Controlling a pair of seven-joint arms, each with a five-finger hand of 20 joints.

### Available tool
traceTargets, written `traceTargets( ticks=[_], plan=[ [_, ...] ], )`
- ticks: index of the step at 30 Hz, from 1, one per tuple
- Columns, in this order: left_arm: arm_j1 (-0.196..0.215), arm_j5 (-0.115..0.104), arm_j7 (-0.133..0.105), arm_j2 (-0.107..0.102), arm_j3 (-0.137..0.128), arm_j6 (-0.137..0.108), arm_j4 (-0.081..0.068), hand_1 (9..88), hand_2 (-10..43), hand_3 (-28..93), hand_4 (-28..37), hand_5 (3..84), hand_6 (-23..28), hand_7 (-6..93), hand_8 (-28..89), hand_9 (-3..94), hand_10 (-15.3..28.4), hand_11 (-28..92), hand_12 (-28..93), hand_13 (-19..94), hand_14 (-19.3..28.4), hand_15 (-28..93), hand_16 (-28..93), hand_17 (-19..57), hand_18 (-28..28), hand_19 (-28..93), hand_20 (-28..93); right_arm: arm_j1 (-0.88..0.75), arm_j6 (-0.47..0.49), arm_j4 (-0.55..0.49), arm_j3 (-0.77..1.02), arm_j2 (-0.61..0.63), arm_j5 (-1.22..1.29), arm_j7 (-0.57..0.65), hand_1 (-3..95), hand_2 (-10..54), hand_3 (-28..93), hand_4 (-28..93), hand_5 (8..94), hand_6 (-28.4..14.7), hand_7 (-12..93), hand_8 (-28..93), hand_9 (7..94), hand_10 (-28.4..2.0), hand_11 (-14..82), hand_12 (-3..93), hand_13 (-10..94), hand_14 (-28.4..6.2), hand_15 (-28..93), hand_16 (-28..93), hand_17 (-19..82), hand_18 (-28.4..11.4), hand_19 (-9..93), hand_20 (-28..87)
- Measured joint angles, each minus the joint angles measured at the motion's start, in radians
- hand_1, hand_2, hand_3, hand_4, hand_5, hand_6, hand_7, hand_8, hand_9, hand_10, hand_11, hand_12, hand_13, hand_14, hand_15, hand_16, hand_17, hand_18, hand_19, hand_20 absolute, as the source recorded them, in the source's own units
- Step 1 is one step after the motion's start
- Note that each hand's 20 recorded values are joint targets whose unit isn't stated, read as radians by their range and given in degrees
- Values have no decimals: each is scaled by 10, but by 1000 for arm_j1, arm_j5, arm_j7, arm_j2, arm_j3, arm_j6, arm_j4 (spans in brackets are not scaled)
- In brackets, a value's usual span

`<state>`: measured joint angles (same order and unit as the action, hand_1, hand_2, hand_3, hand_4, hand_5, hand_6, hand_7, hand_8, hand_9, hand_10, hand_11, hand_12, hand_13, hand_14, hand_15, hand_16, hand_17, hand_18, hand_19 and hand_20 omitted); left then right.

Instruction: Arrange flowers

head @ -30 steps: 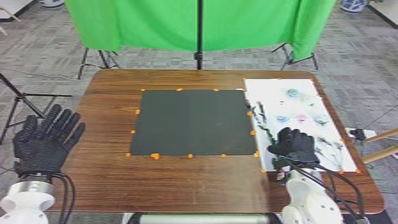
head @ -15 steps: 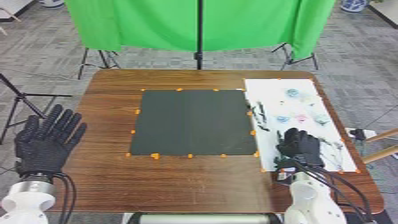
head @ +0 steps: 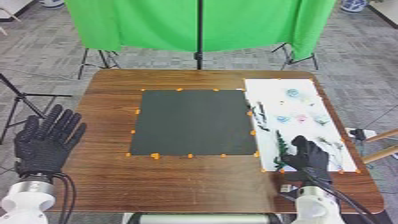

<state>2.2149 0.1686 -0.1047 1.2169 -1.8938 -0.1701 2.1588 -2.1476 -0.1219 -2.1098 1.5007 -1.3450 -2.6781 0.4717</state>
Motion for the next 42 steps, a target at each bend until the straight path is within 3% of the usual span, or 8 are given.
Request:
traceTargets(
  ticks=[5, 13, 20, 22, 24, 28, 35, 42],
  plan=[
    [-1, 0, 0, 0, 1, 0, 0, 309, 117, 709, -283, 452, 82, 113, -79, 376, 140, 159, 131, 281, 144, 326, -45, -34, 127, 266, 139, 27, 27, 9, -1, -6, 0, 25, 308, -95, 823, -246, 429, -110, 422, -163, 444, -238, 373, 231, 402, -212, 623, 155, 262, -232, 795, 208],
    [-1, -1, 0, 0, 6, -1, -1, 308, 117, 710, -283, 452, 82, 113, -79, 376, 139, 160, 131, 281, 144, 328, -46, -34, 127, 267, 139, 115, 36, 72, -2, -25, -36, 25, 382, -95, 845, -266, 507, -80, 458, -172, 507, -210, 429, 245, 453, -193, 666, 181, 278, -225, 810, 211],
    [0, -1, 0, 1, 6, 0, -1, 307, 119, 709, -283, 452, 82, 112, -79, 377, 140, 162, 131, 281, 144, 328, -46, -34, 127, 266, 139, 134, 115, 80, -2, -28, -94, -31, 420, -95, 849, -281, 533, -60, 506, -187, 535, -196, 471, 275, 481, -189, 692, 232, 282, -222, 809, 230],
    [0, -1, 1, 2, 6, 0, -1, 307, 119, 710, -283, 453, 82, 113, -79, 377, 139, 162, 131, 281, 144, 329, -46, -34, 127, 266, 139, 138, 145, 79, -5, -28, -120, -47, 463, -95, 822, -281, 531, -51, 516, -28, 548, -187, 479, 299, 495, -183, 697, 261, 290, -223, 809, 254],
    [0, -1, 1, 2, 6, 0, -1, 307, 119, 710, -283, 453, 82, 113, -79, 377, 139, 161, 131, 281, 144, 329, -46, -34, 127, 266, 139, 144, 172, 80, -10, -28, -143, -54, 520, -95, 780, -281, 533, -41, 543, 42, 567, -171, 442, 367, 506, -170, 680, 325, 297, -221, 809, 270],
    [0, -1, 2, 3, 6, 0, -1, 307, 119, 710, -283, 453, 82, 112, -79, 377, 139, 161, 131, 281, 144, 328, -46, -34, 127, 266, 139, 157, 207, 85, -21, -25, -172, -53, 613, -95, 726, -282, 553, -24, 602, 71, 624, -141, 371, 491, 535, -136, 644, 437, 320, -216, 823, 298],
    [0, -2, 6, 3, 6, 2, -1, 307, 119, 709, -283, 453, 82, 113, -79, 377, 139, 160, 130, 280, 144, 328, -46, -34, 127, 267, 139, 170, 239, 90, -32, -25, -202, -48, 660, -95, 721, -283, 599, 0, 652, 113, 682, -116, 396, 553, 617, -99, 619, 504, 370, -213, 853, 337],
    [1, -3, 8, 5, 5, 2, -1, 307, 119, 709, -283, 453, 82, 113, -79, 377, 139, 161, 130, 281, 144, 328, -46, -35, 127, 268, 139, 172, 241, 90, -33, -23, -198, -45, 672, -95, 714, -283, 641, 4, 641, 129, 740, -96, 361, 537, 697, -65, 561, 534, 428, -213, 848, 353]
  ],
)
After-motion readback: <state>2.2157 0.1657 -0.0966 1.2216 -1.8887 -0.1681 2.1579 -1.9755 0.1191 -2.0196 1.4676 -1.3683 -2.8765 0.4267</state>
